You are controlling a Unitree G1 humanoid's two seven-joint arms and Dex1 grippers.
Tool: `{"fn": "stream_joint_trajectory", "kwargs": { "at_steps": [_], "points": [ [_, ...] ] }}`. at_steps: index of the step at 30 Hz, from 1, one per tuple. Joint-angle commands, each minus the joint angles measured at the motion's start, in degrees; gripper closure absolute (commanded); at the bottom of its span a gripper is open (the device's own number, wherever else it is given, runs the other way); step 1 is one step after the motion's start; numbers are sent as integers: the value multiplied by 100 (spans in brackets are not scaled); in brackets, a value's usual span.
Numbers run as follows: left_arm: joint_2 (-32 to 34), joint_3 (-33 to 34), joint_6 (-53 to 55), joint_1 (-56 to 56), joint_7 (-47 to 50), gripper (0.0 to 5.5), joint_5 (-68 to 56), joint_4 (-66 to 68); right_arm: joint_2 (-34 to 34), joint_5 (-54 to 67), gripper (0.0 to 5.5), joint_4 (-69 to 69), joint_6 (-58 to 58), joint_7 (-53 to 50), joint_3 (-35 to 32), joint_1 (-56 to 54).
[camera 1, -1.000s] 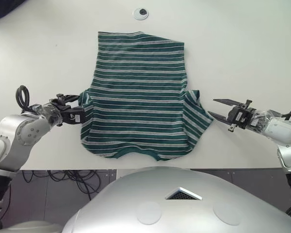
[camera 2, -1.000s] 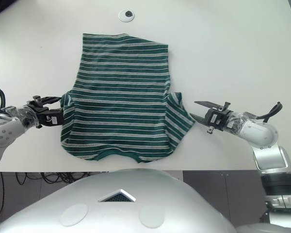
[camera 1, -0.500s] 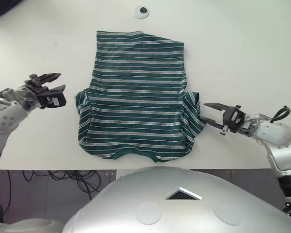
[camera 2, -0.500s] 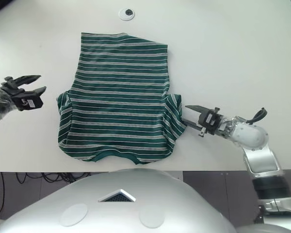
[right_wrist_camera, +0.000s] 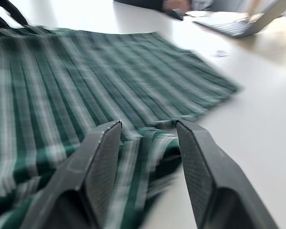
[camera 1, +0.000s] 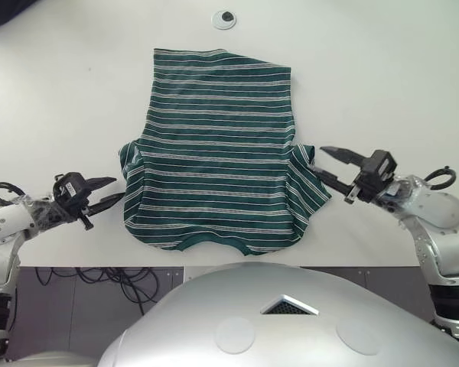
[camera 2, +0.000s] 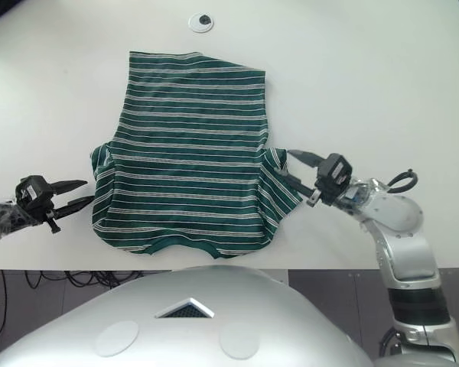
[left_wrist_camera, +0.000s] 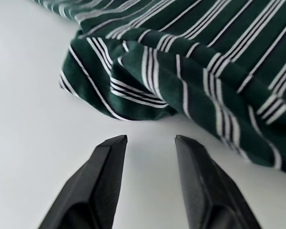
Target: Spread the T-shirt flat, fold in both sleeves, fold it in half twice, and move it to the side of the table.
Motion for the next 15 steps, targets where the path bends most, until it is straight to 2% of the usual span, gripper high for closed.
{"fn": "stream_joint_trajectory", "kwargs": {
  "at_steps": [1, 7, 15],
  "points": [
    [-165, 3, 839, 167, -67, 368, -229, -184, 12, -51, 341, -141, 149, 32, 54, 60],
    [-650, -13, 1524, 35, -60, 368, -739, -363, 28, -69, 341, -79, 110, 63, 24, 95],
    [-1027, -418, 1874, -600, 427, 368, -263, -39, 25, -129, 341, -67, 30, 97, -32, 147]
  ]
}}
